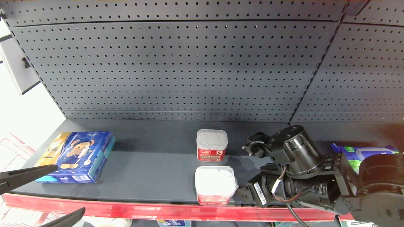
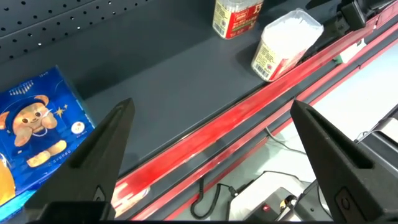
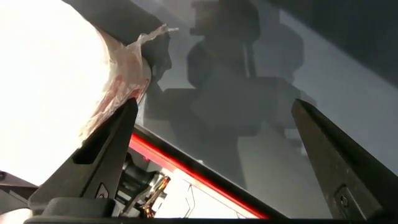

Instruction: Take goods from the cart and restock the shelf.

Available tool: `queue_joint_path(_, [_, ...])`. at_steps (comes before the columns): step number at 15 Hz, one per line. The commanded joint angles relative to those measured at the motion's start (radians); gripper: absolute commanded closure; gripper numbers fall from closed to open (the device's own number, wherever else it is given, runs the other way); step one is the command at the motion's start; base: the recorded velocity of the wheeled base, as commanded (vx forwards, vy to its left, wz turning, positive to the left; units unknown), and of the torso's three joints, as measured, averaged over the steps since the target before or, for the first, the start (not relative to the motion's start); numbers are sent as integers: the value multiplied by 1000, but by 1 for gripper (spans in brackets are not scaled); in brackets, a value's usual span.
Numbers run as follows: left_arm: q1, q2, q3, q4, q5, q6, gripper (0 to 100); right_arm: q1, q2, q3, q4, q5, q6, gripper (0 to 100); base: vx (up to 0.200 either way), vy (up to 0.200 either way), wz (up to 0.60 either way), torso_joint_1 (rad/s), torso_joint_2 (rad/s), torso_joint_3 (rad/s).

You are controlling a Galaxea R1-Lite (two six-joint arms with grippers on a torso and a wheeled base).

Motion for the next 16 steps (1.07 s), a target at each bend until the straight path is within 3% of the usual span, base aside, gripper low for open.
queue_joint_path(1, [-1, 8, 0, -1, -2, 0, 0, 8, 3, 0, 0, 0, 0, 0, 0, 0, 0, 0, 0, 0])
queue_joint_path(12, [0, 8, 2, -1, -2, -14, 0, 34, -8, 20, 3, -3, 5, 0, 0, 0, 0, 0, 0, 0])
queue_joint_path(16, [0, 1, 17, 1, 1, -17, 0, 26, -138, 80, 1, -5, -3, 0, 0, 0, 0, 0, 0, 0])
